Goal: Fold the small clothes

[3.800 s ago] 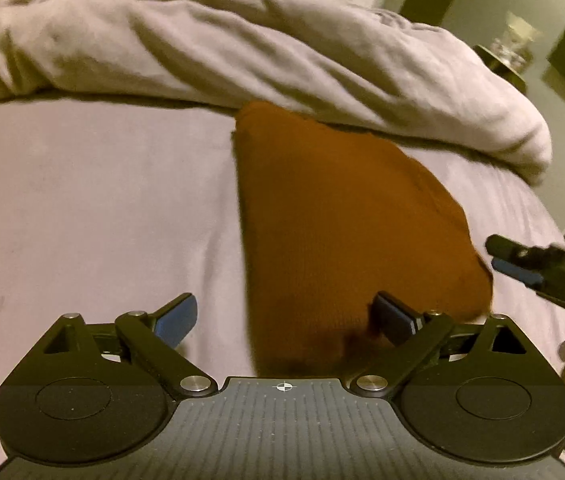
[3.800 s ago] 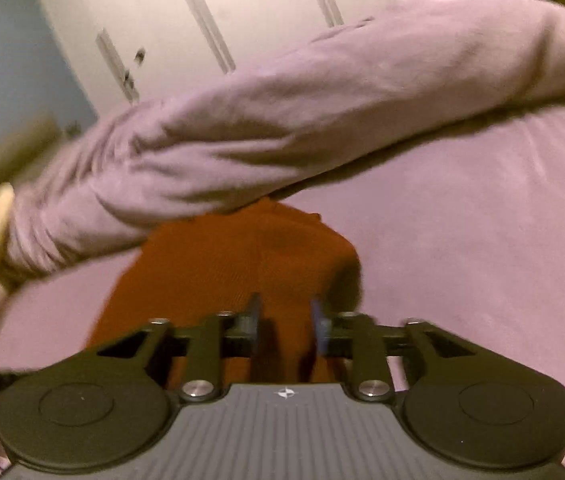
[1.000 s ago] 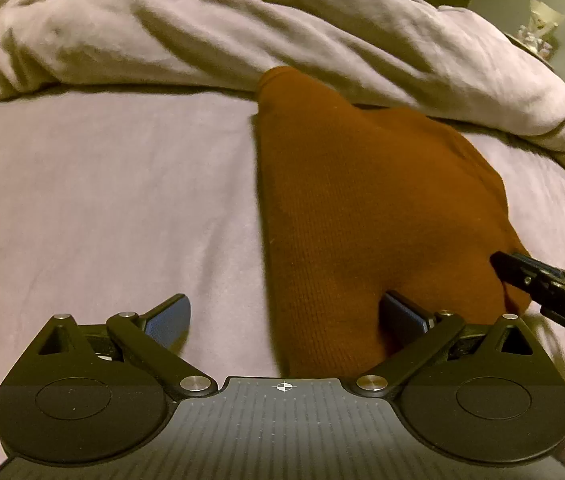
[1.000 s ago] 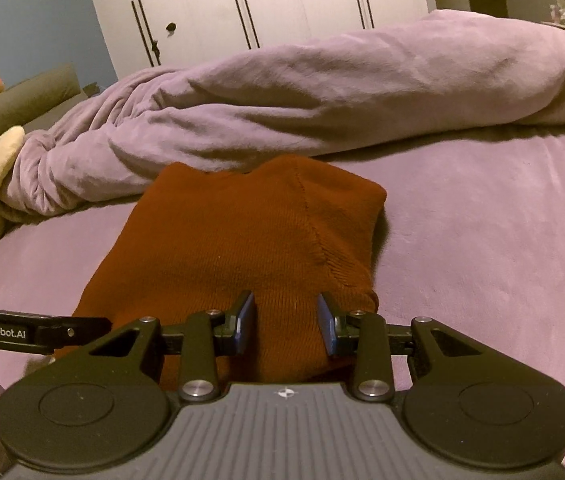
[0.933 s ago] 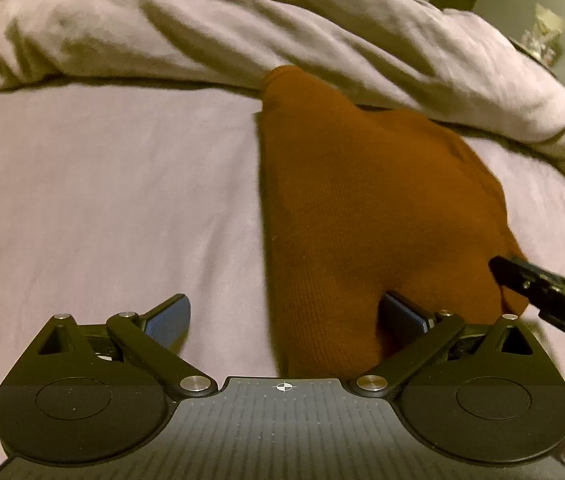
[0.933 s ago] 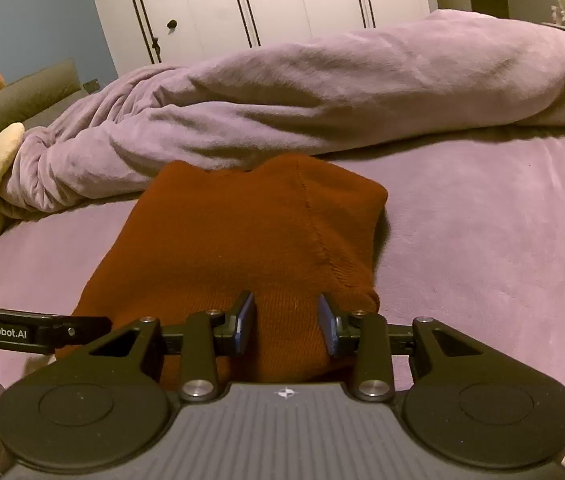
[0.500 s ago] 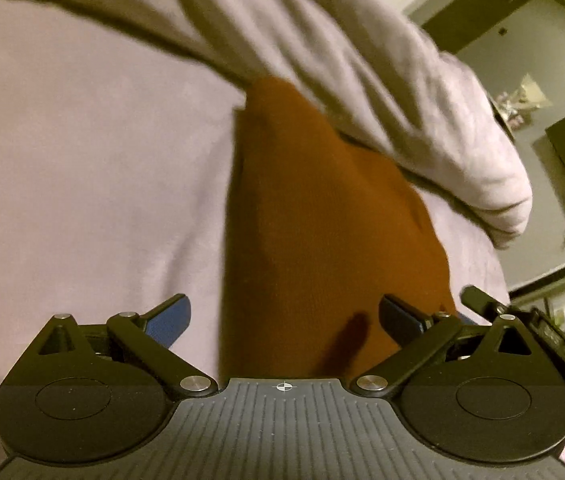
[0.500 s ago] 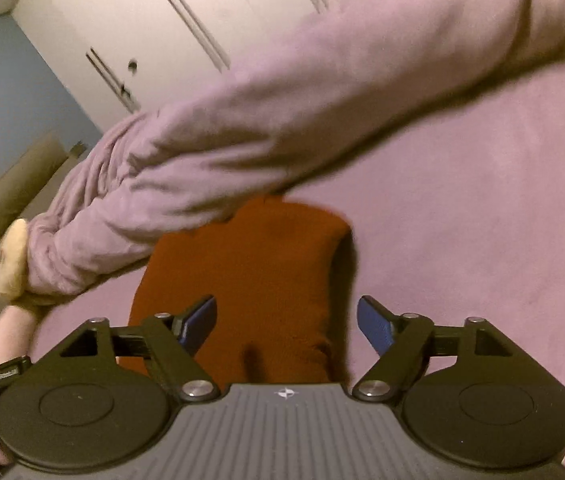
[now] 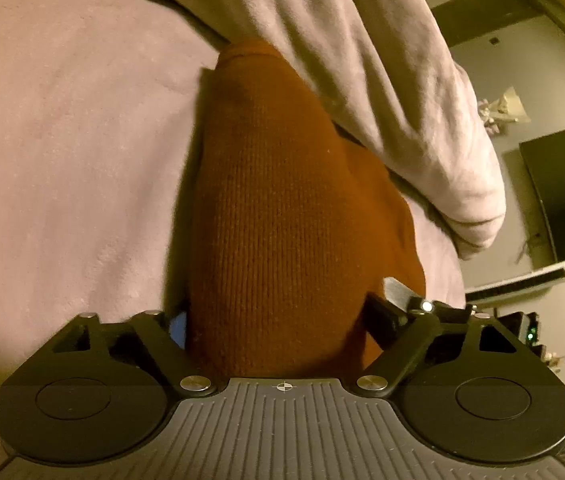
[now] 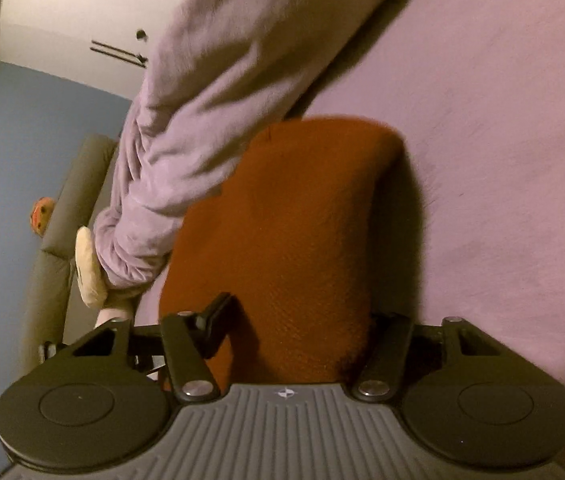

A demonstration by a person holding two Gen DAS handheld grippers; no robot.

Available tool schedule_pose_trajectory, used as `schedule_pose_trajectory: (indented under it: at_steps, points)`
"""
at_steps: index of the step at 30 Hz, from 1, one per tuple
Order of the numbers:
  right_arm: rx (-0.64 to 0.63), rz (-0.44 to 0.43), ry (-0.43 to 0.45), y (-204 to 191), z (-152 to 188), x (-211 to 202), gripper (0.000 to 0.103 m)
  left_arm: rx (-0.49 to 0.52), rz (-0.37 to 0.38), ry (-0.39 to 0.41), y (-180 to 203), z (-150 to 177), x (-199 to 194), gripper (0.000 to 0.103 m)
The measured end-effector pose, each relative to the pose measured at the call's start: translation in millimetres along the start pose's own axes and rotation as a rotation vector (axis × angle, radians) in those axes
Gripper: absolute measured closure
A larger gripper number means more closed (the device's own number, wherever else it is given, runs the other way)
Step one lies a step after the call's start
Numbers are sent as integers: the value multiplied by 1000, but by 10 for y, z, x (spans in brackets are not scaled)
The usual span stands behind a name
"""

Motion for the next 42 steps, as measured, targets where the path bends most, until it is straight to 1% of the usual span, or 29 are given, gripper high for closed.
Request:
schedule_pose_trajectory:
  at_steps: [1, 2, 3, 4, 5, 6, 8, 11, 14, 22, 27, 30, 31, 32, 33, 34, 35, 36, 38, 39, 40, 42]
  points:
    - [3, -5, 9, -4, -8, 31, 46, -7, 6, 1, -11, -10, -1, 25]
    - [12, -11, 22, -11, -9, 54, 49, -9, 13, -1, -29, -1, -23, 33]
    - [12, -10, 33, -37, 1, 61, 54, -11, 26, -2, -45, -1, -56, 37]
    - [-2, -4, 43, -77, 11, 56, 57, -14, 39, -1, -53, -5, -93, 43]
    - [-31, 5, 54, -145, 37, 37, 61, -15, 45, 3, -50, -3, -129, 47]
    - [-52, 12, 61, -208, 54, 19, 63, -14, 43, 6, -33, 1, -155, 48]
    - [-76, 24, 71, -321, 65, -22, 66, -13, 41, 15, 4, 11, -196, 50]
    - [-104, 27, 83, -491, 59, -92, 69, -10, 40, 34, 40, 31, -289, 50]
    - [-133, 24, 77, -636, 103, -120, 73, -1, 34, 60, 41, 59, -469, 50]
    - [-198, 28, 27, -971, 334, 151, 74, 2, -17, 100, -164, 268, -951, 51]
    - [-253, 41, -37, -1169, 583, 394, 75, -1, -82, 115, -370, 519, -1209, 50]
    - [-271, 67, -72, -1199, 740, 554, 75, -25, -127, 122, -546, 650, -1256, 45]
    - [-276, 77, -73, -1207, 780, 589, 75, -32, -141, 123, -586, 677, -1252, 40]
    - [-277, 97, -68, -1208, 811, 615, 74, -38, -163, 130, -614, 703, -1266, 33]
    - [-265, 127, -60, -1195, 827, 627, 69, -44, -196, 146, -624, 735, -1304, 32]
    - [-239, 169, -53, -1167, 840, 625, 63, -36, -224, 163, -608, 772, -1351, 32]
    - [-223, 224, -45, -1149, 863, 609, 49, -16, -254, 194, -568, 819, -1427, 30]
    - [-237, 276, -25, -1161, 896, 566, 44, 7, -287, 228, -529, 877, -1507, 30]
    - [-311, 394, 34, -1256, 1013, 424, 43, 44, -361, 277, -463, 994, -1616, 23]
    - [-341, 449, 71, -1308, 1089, 353, 43, 64, -390, 297, -425, 1074, -1643, 22]
    - [-368, 492, 103, -1376, 1184, 292, 43, 82, -405, 305, -402, 1146, -1651, 22]
    - [-448, 545, 150, -1531, 1418, 226, 43, 117, -438, 300, -361, 1272, -1588, 20]
Point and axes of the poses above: each gripper's, at about its wrist camera, not at the fingertips, and x roughly the way its jaws point, y to its right, z to its underside, the point moved 5 cm from there along x, roughly the way its jaws point, and after that the axes turned 15 degrees about -y, right-handed, at the moved point
